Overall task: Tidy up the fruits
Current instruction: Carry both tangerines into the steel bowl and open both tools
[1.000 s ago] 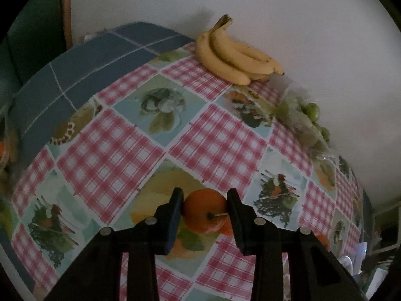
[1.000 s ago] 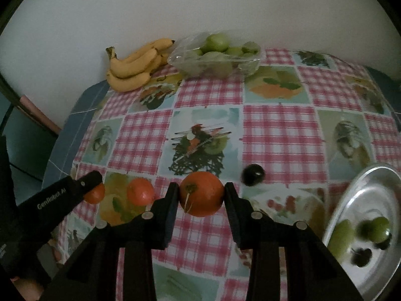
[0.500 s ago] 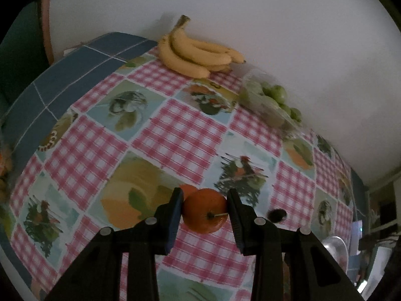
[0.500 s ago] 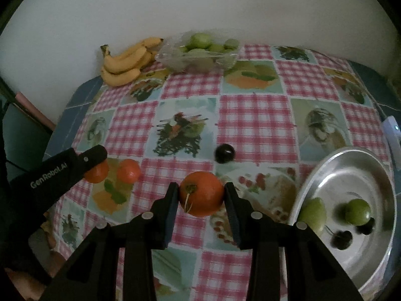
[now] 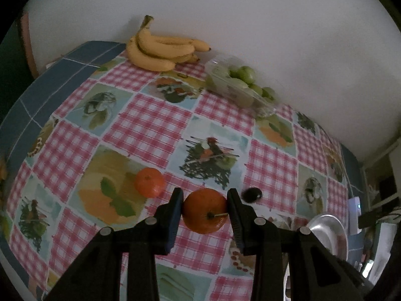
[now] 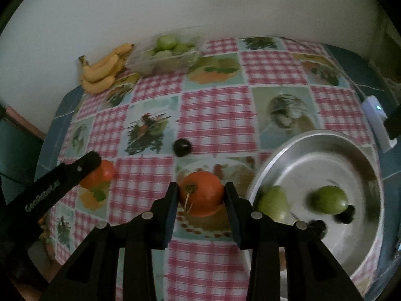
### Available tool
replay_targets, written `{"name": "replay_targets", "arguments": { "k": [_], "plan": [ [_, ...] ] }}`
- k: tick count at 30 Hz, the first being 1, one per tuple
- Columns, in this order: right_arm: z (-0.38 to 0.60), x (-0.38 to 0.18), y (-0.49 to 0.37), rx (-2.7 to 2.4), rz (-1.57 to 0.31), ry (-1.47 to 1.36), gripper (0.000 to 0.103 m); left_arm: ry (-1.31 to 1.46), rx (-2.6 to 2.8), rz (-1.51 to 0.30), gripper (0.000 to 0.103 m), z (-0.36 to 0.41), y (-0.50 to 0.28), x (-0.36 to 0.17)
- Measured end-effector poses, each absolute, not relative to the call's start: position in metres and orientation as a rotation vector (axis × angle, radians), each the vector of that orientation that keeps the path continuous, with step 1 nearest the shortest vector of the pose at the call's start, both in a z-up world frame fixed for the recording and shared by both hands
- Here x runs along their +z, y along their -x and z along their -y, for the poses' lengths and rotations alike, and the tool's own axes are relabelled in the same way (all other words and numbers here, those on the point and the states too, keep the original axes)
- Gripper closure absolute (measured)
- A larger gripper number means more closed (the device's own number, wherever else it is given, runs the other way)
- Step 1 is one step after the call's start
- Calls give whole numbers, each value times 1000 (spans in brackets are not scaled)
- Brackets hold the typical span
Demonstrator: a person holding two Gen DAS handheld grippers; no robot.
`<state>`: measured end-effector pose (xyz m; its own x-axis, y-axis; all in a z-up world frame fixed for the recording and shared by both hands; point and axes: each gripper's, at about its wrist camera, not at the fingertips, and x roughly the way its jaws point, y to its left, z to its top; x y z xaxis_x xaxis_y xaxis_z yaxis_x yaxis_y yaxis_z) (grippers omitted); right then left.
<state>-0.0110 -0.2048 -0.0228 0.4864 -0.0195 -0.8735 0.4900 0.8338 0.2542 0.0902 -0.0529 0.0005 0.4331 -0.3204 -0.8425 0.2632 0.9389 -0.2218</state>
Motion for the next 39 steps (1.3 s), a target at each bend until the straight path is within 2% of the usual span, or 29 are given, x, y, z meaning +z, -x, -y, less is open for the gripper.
{"name": "replay_targets", "arguments": {
  "k": [16,39],
  "plan": [
    [267,-26,59,-471,-1023,-638,64,-75,-477,-1069,65,106,-54,-4],
    [344,-40,135,-676,-941,-819,64,-325,-759,-1078,64,216,50,-26]
  ]
}}
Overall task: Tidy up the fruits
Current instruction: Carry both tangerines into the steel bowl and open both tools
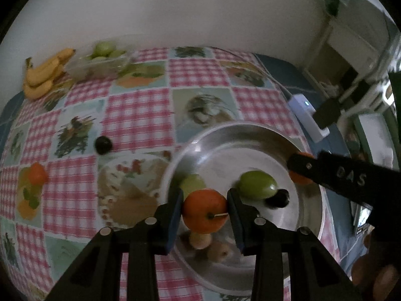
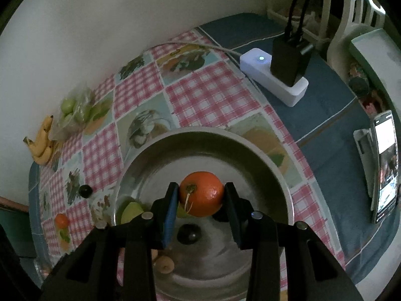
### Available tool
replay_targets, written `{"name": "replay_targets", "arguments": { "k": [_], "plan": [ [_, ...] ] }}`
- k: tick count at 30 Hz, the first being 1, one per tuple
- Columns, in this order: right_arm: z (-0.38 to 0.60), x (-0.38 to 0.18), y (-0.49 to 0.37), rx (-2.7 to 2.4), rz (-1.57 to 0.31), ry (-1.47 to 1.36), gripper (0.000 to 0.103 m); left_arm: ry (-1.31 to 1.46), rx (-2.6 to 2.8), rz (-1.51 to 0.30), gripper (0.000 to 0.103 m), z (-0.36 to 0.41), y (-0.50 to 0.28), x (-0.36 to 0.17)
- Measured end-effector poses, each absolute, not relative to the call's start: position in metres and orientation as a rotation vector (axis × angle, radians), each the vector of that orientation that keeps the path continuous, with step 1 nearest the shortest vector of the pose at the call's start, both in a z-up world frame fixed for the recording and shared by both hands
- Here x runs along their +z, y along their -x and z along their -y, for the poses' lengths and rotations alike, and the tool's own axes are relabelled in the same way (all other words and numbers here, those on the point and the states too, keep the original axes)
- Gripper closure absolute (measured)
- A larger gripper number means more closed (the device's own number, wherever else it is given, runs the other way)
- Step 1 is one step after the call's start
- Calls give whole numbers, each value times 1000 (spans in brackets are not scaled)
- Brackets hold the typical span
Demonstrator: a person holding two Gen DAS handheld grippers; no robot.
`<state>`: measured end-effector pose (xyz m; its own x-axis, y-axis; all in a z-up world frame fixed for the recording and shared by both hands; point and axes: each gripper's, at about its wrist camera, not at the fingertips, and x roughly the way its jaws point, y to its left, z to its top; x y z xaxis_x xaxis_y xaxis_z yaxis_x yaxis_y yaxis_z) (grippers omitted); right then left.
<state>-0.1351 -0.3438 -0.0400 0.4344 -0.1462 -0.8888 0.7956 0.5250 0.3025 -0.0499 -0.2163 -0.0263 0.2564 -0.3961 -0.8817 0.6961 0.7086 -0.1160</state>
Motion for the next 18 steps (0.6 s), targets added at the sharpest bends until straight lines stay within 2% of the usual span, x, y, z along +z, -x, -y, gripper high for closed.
{"name": "replay_targets", "arguments": {
  "k": [18],
  "plan": [
    [361,-68,128,-737,-928,-807,64,-357,-789,-1125,64,239,59,-52]
  ]
}}
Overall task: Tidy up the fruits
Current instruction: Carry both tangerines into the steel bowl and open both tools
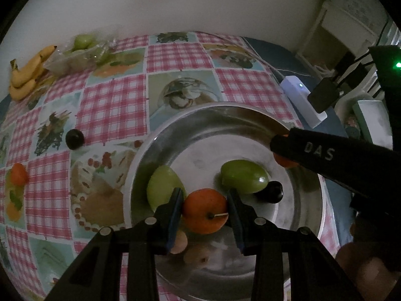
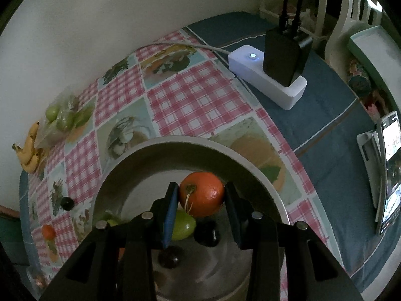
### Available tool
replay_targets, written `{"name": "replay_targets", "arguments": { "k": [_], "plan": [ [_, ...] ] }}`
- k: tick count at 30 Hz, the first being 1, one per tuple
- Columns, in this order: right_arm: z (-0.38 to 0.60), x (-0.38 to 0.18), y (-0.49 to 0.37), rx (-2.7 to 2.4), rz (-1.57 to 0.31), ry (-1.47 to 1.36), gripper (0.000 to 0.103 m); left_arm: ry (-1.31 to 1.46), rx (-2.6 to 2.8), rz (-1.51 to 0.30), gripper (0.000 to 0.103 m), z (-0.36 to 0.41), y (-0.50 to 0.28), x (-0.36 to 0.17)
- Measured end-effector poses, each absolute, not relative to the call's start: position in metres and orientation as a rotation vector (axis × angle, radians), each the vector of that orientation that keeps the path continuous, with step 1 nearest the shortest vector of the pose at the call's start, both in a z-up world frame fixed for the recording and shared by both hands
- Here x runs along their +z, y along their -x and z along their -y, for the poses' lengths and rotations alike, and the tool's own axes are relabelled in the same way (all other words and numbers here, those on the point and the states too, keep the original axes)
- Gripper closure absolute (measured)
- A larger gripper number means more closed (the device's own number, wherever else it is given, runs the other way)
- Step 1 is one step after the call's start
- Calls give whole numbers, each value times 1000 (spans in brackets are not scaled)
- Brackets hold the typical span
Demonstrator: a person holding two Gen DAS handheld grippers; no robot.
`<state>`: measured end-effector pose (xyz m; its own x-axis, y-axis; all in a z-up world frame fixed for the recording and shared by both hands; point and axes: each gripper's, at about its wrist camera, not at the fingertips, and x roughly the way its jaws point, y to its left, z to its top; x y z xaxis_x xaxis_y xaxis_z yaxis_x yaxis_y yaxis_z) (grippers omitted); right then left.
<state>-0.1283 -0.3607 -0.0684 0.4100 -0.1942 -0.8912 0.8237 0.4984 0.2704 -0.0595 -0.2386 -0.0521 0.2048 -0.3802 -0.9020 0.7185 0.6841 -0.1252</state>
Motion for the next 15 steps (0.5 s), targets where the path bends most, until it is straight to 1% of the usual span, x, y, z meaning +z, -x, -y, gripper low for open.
{"name": "replay_targets", "arguments": {
  "k": [12,15],
  "plan": [
    [359,-70,128,-749,-944,-795,64,-368,-820,-1144,62,243,66,-55],
    [359,-68,128,-756,-945,-776,64,-365,-821,-1149,57,243,67,-56]
  ]
}}
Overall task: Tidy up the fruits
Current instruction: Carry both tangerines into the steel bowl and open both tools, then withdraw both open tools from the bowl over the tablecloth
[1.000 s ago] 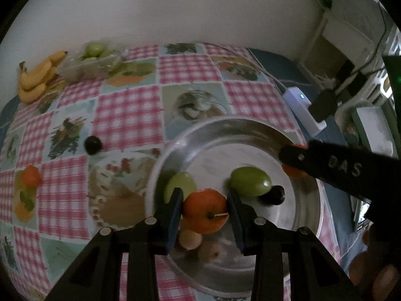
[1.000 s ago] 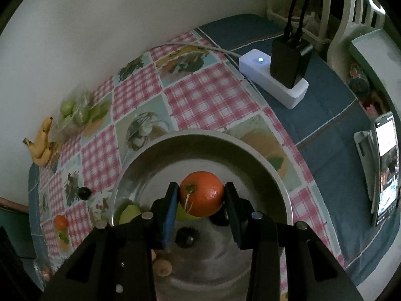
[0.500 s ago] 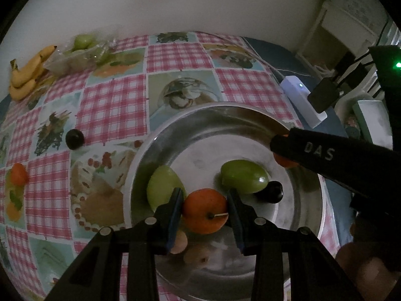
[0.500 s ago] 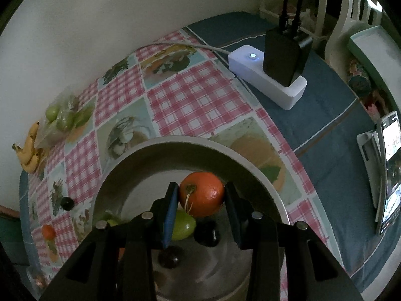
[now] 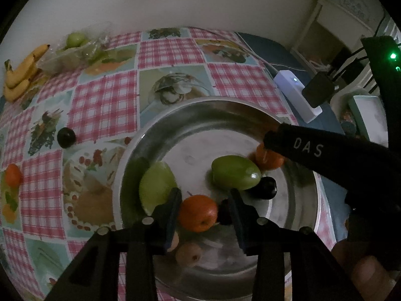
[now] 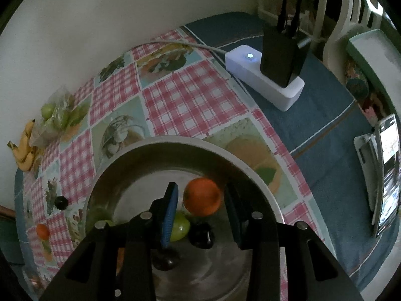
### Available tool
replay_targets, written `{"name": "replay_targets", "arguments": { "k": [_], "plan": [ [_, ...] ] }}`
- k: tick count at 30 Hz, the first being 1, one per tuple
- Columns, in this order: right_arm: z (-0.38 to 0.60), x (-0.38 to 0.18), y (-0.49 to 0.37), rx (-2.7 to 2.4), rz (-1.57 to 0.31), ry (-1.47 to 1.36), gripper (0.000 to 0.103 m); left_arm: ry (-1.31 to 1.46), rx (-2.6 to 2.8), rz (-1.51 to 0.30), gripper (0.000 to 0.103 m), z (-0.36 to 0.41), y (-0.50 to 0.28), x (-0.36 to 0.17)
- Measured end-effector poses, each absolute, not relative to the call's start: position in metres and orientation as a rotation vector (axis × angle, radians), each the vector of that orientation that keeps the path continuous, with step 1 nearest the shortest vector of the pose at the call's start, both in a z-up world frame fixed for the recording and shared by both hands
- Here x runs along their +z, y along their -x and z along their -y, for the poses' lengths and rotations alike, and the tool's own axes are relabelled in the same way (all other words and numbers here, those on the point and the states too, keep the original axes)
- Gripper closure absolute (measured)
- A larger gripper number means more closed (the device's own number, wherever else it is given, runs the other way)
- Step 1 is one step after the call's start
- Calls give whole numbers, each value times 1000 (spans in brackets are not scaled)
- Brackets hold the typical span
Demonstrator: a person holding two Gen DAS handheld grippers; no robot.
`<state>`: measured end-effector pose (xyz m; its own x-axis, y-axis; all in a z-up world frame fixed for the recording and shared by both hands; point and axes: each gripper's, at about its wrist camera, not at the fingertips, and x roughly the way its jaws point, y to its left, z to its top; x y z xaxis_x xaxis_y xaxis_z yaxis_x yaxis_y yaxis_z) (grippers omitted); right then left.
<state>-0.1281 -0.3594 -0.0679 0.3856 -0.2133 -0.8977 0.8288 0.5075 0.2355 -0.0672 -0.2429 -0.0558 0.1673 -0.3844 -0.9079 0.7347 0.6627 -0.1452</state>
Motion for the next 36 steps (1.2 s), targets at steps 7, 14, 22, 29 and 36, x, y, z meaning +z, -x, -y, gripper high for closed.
{"name": "replay_targets", "arguments": {
  "k": [7,14,22,29,36],
  "plan": [
    [360,-63,129,-757,-937,-766,63,-357,-836,-1151,42,244,69,-52],
    [359,-53,131,-759,-918,-755,63,-335,-844,-1151,32,241,67,-45],
    [355,-49,131,-756,-925,-741,63,-254,-822,-1148,31,230,53,-31],
    [353,-49,131,-749,-942,-744,63,-179,-770,-1142,30,213,32,-21],
    [344,-50,121,-710,-982,-713,63,-94,-634,-1143,28,181,-3,-20]
  ]
}}
